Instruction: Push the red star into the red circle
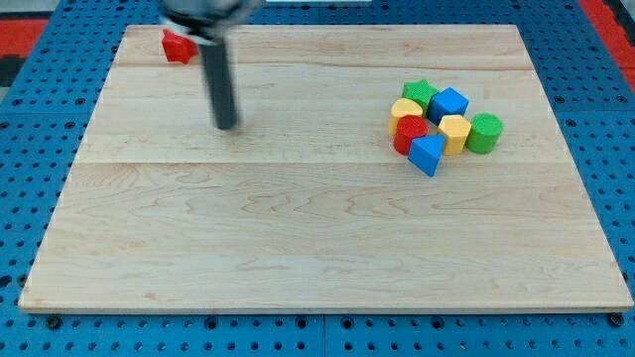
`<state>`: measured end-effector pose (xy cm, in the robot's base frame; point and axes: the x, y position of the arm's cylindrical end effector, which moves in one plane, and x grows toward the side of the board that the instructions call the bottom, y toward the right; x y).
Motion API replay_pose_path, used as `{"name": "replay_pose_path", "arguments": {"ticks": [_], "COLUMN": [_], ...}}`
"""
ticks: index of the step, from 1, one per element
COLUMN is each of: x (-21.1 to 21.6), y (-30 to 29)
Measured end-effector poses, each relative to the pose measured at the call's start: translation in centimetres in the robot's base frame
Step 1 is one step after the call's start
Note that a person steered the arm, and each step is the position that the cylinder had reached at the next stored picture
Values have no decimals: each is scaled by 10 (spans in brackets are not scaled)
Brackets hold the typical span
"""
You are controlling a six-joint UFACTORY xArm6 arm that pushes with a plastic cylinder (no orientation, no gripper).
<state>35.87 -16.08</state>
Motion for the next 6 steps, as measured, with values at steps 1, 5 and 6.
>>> {"name": "replay_pose_path", "arguments": {"ticks": [1, 5, 6], "x": [-57, -102, -58], "y": [-109, 123, 187]}}
